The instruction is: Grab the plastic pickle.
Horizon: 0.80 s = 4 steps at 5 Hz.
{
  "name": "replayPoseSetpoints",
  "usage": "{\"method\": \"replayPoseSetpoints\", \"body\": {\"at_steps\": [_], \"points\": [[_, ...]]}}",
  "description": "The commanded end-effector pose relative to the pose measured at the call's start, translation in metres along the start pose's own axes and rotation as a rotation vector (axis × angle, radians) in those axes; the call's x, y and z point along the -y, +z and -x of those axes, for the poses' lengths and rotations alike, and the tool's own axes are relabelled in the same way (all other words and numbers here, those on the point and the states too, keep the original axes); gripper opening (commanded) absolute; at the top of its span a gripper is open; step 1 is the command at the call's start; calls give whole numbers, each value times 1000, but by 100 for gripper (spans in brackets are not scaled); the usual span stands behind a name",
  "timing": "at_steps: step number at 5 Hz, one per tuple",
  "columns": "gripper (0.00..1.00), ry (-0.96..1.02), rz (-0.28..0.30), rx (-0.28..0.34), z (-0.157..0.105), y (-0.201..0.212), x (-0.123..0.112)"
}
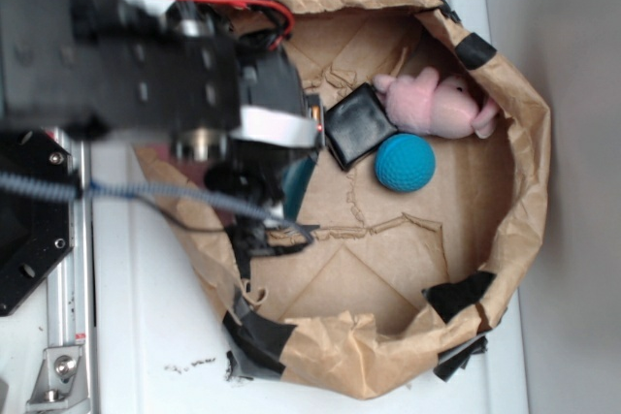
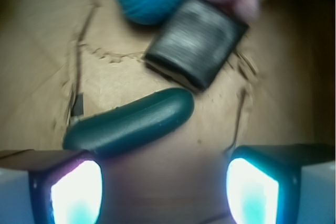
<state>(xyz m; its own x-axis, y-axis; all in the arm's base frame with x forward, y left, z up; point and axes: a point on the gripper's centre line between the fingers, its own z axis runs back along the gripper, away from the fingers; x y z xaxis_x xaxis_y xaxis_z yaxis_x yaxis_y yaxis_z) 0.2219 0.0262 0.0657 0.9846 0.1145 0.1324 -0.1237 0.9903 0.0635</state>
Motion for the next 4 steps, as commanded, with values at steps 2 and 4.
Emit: {"method": "replayPoseSetpoints", "body": {"at_steps": [2,4], "points": [[100,411,208,105,-19,-31,16],[100,318,385,160,-19,-22,22]]}}
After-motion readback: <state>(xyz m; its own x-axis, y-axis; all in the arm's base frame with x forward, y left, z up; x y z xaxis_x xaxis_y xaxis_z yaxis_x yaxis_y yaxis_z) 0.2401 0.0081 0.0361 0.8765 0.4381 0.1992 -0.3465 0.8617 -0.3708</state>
